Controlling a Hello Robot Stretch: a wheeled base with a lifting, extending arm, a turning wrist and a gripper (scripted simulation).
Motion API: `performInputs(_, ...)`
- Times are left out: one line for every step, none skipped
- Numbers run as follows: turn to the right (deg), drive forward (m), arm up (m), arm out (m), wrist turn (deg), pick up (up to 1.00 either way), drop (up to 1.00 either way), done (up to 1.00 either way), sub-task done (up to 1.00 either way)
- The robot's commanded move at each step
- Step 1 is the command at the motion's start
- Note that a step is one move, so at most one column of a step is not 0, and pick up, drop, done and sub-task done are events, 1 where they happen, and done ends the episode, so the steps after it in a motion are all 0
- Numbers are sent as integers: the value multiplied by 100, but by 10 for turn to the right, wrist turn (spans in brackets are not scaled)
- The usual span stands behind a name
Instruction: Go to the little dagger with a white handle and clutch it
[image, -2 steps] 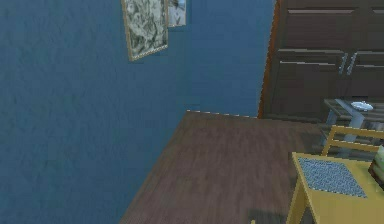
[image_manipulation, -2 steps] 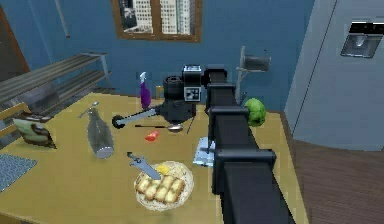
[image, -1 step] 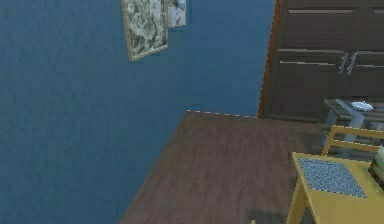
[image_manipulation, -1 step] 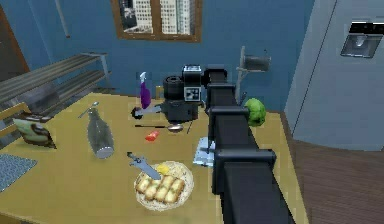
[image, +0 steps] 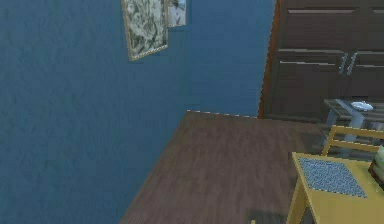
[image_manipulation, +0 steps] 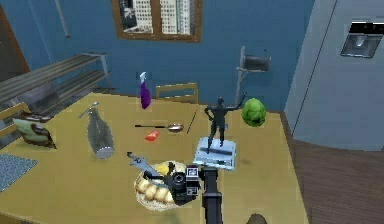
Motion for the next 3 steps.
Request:
performInputs(0,0,0,0,0,100,0,0,0)
performInputs(0,0,10,0,0,0,0,0,0)
performInputs(0,0,0,0,0,0,0,100,0)
